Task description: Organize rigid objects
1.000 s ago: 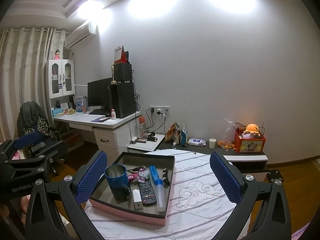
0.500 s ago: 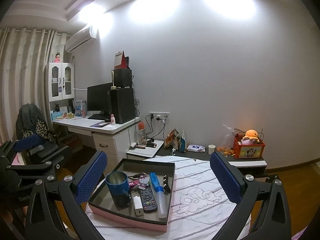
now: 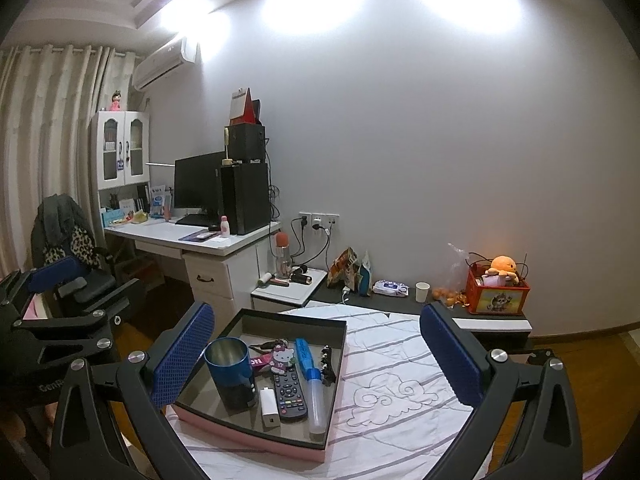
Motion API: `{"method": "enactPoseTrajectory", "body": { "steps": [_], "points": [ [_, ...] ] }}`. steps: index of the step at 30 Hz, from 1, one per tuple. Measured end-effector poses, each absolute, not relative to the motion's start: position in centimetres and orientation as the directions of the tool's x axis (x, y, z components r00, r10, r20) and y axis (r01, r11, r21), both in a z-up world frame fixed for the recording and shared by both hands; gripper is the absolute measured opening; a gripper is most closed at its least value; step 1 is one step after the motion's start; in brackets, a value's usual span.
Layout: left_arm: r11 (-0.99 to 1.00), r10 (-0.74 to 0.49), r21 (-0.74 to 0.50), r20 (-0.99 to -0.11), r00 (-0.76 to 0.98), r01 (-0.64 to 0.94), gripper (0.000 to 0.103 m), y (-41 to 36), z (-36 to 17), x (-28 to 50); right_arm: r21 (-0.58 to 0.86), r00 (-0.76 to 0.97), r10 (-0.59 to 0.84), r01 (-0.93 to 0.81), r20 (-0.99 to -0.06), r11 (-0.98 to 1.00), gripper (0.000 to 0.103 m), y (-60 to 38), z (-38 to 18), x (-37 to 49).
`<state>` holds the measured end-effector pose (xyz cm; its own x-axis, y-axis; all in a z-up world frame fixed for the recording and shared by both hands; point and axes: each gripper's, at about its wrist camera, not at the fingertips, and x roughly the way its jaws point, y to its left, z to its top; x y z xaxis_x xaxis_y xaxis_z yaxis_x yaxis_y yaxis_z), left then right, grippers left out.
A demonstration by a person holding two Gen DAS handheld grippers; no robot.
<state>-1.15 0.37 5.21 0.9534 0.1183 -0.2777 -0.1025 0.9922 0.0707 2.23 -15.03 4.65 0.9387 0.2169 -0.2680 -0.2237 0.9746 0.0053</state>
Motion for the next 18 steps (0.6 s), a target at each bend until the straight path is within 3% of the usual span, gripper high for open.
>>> {"method": "enactPoseTrajectory", "body": {
  "steps": [18],
  "points": [
    [0.991, 0.132, 0.074, -0.312, 0.941, -0.114, 0.103, 0.2, 4.4, 0.2, 0.01, 0.927, 0.225, -0.233, -0.298, 0.972, 0.103, -15.1, 4.3, 3.1]
  ]
}}
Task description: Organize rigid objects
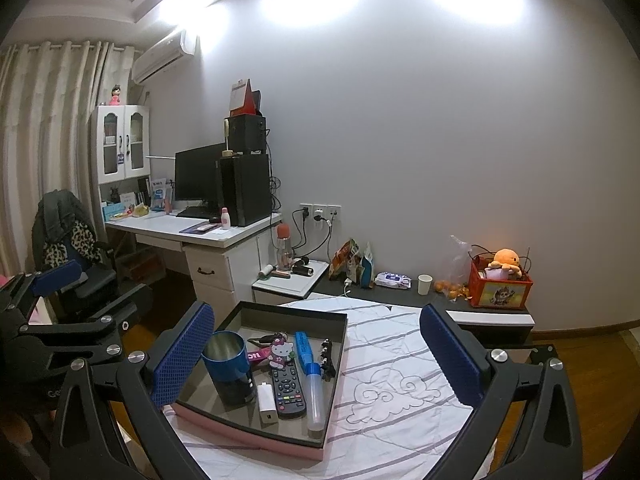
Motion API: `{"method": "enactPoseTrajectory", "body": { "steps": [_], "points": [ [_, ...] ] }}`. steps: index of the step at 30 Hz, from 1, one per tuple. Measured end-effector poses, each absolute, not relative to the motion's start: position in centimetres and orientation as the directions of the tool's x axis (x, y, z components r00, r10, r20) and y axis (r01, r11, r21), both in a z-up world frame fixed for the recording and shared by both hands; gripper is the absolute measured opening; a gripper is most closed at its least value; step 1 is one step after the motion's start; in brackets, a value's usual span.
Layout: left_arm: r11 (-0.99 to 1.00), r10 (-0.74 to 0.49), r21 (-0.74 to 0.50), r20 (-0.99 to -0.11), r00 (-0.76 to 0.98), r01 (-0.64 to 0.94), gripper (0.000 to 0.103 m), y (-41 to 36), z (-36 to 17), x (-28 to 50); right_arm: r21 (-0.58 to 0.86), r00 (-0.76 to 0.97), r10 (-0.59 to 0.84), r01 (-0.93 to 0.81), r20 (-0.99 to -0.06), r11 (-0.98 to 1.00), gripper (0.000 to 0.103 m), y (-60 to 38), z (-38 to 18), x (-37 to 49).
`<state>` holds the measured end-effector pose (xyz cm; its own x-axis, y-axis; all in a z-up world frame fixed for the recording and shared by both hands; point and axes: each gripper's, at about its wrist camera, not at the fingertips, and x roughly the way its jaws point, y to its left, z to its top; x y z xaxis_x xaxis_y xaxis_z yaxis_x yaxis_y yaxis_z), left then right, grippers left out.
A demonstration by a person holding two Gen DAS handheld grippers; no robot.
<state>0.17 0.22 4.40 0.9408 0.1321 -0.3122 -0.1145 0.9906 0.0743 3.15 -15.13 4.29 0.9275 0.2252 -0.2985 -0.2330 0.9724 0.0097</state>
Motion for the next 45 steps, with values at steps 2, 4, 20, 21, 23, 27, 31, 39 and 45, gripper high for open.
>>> {"method": "enactPoseTrajectory", "body": {
  "steps": [2, 4, 20, 21, 23, 27, 31, 39, 45],
  "points": [
    [0.989, 0.142, 0.077, -0.314, 0.939, -0.124, 0.103, 0.3, 4.3, 0.3, 0.011, 0.926, 0.229, -0.237, -0.299, 0.971, 0.103, -15.1, 4.2, 3.3],
    [0.988, 0.152, 0.078, -0.314, 0.937, -0.134, 0.103, 0.5, 4.2, 0.3, 0.013, 0.925, 0.232, -0.24, -0.302, 0.971, 0.103, -15.0, 4.1, 3.4],
    [0.983, 0.182, 0.086, -0.315, 0.931, -0.163, 0.103, 1.1, 3.6, 0.6, 0.022, 0.912, 0.256, -0.263, -0.32, 0.965, 0.103, -14.2, 3.4, 3.9],
    [0.983, 0.18, 0.083, -0.313, 0.933, -0.162, 0.103, 1.1, 3.4, 0.7, 0.022, 0.913, 0.255, -0.262, -0.319, 0.965, 0.103, -14.2, 3.4, 3.9],
    [0.985, 0.174, 0.077, -0.309, 0.935, -0.157, 0.103, 1.0, 3.3, 0.8, 0.023, 0.913, 0.257, -0.264, -0.317, 0.964, 0.103, -14.2, 3.4, 3.9],
    [0.988, 0.155, 0.069, -0.299, 0.942, -0.141, 0.103, 0.6, 3.0, 0.8, 0.021, 0.913, 0.255, -0.262, -0.318, 0.965, 0.103, -14.1, 3.4, 3.9],
    [0.99, 0.137, 0.067, -0.301, 0.944, -0.122, 0.103, 0.2, 3.1, 1.0, 0.023, 0.916, 0.247, -0.253, -0.317, 0.967, 0.103, -14.3, 3.4, 3.7],
    [0.996, 0.08, 0.059, -0.312, 0.947, -0.065, 0.103, -0.9, 2.9, 1.4, 0.02, 0.926, 0.215, -0.219, -0.311, 0.975, 0.103, -15.5, 3.6, 3.4],
    [0.998, 0.044, 0.049, -0.313, 0.949, -0.03, 0.103, -1.4, 2.9, 1.5, 0.008, 0.936, 0.18, -0.186, -0.304, 0.983, 0.103, -16.0, 3.3, 3.0]
  ]
}}
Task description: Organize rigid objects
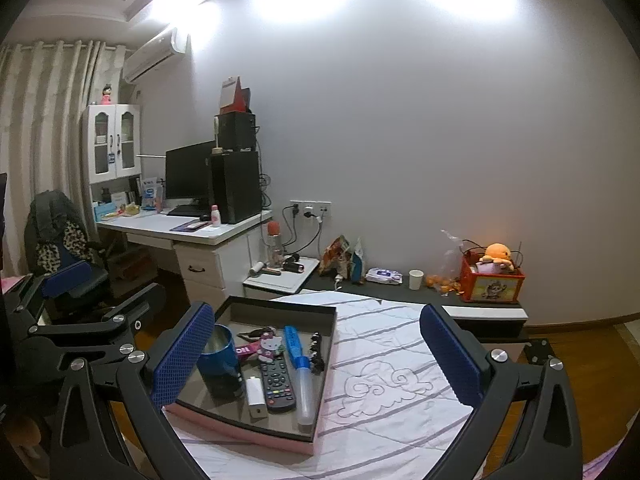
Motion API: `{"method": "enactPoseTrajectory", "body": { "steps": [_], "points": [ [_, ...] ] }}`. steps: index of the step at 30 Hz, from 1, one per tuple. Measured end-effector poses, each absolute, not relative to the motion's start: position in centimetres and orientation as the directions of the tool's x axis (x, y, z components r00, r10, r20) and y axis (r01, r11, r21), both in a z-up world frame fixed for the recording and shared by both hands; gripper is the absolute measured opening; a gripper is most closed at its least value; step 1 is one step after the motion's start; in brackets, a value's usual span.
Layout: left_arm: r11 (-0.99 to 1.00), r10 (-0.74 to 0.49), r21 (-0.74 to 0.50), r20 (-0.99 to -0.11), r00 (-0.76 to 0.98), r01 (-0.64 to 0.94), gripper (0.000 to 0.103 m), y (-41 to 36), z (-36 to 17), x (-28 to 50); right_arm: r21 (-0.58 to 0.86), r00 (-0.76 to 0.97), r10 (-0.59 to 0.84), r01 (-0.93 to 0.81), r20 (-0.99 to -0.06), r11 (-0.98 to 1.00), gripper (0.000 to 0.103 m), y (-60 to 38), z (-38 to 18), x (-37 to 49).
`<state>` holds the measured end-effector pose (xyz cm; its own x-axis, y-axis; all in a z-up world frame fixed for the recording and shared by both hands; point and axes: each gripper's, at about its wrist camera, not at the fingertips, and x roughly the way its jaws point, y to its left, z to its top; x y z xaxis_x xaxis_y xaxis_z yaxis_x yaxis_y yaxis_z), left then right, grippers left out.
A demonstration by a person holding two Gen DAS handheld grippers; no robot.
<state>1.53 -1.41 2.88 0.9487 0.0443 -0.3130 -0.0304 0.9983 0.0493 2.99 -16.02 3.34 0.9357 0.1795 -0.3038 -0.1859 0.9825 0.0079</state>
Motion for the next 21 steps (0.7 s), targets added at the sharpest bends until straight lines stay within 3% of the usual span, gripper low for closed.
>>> {"method": "enactPoseTrajectory", "body": {
  "steps": [14, 21],
  "points": [
    [0.999, -0.049, 0.003, -0.331, 0.942, 0.053, 0.103, -1.48, 2.67, 2.21, -0.02, 0.951, 0.098, -0.108, -0.292, 0.994, 0.103, -16.57, 3.05, 2.56],
    [0.999, -0.03, 0.023, -0.331, 0.943, 0.04, 0.103, -1.78, 2.51, 2.3, -0.016, 0.949, 0.094, -0.104, -0.302, 0.994, 0.103, -16.61, 2.65, 2.8]
  ]
}}
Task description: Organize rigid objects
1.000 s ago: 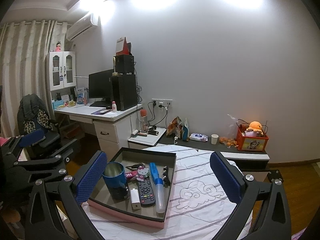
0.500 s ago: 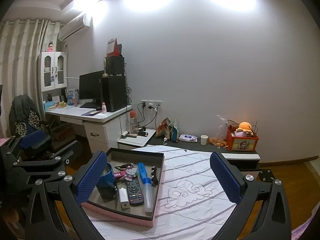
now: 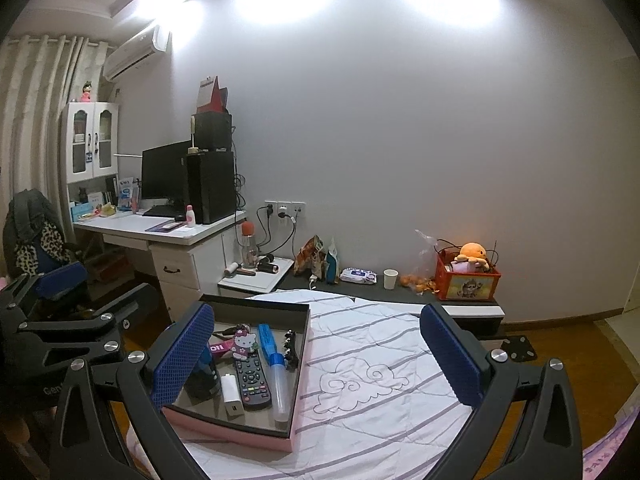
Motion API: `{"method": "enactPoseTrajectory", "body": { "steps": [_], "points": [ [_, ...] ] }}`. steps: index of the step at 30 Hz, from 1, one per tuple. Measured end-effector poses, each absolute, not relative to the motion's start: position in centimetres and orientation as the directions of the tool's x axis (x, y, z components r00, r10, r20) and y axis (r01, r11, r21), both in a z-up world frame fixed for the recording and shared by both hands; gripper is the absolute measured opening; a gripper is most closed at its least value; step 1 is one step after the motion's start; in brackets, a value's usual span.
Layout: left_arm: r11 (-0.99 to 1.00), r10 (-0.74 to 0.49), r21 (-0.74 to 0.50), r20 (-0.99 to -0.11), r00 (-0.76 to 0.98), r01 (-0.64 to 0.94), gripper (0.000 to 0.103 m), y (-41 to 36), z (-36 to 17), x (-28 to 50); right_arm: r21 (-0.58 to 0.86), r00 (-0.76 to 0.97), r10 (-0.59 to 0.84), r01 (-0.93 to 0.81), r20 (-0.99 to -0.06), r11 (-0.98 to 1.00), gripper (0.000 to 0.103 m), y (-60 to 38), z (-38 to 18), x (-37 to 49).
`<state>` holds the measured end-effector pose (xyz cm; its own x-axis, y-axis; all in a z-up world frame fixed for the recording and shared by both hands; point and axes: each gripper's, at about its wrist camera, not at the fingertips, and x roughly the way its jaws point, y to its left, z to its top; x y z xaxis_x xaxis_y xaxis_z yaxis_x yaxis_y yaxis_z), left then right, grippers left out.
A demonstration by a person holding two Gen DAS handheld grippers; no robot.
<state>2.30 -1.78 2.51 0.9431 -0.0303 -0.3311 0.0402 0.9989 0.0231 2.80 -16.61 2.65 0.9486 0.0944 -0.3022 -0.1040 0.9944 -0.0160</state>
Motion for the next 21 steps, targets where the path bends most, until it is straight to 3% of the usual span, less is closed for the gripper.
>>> {"method": "enactPoseTrajectory", "body": {
  "steps": [21],
  "points": [
    [0.999, -0.032, 0.022, -0.326, 0.945, 0.041, 0.103, -1.53, 2.29, 2.64, -0.008, 0.948, 0.081, -0.088, -0.307, 0.996, 0.103, -16.62, 2.19, 2.8]
  ]
}}
